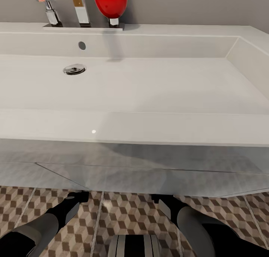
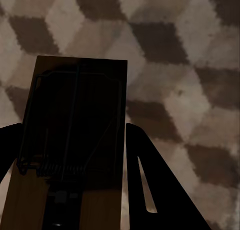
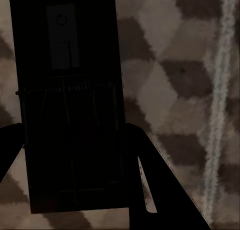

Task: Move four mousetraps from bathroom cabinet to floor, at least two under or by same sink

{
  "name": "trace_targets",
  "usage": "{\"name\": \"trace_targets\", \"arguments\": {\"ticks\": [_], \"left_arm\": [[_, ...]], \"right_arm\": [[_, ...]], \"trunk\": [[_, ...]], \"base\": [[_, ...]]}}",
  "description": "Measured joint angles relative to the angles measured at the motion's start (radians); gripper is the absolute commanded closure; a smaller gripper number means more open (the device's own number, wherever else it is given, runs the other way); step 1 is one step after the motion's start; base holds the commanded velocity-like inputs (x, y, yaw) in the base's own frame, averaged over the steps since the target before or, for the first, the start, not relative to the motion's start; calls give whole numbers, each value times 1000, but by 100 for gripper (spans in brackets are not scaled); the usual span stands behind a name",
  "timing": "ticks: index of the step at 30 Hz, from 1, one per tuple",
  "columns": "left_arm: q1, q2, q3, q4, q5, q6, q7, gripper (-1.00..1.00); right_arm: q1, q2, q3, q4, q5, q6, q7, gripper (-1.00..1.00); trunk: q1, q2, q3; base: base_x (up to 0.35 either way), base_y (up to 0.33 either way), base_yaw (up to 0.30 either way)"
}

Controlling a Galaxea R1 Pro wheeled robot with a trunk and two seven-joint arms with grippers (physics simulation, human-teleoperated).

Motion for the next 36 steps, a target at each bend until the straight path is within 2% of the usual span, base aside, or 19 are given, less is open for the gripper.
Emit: {"name": "trace_targets", "arguments": {"ticks": [24, 36], "left_arm": [[0, 0, 0, 0, -1, 0, 0, 100], [0, 0, 0, 0, 0, 0, 0, 100]], "right_arm": [[-25, 0, -2, 44, -2, 27, -1, 100], [-11, 0, 4, 9, 0, 67, -2, 100]], "trunk": [[0, 0, 0], [0, 0, 0]], "base": [[0, 0, 0], [0, 0, 0]]}}
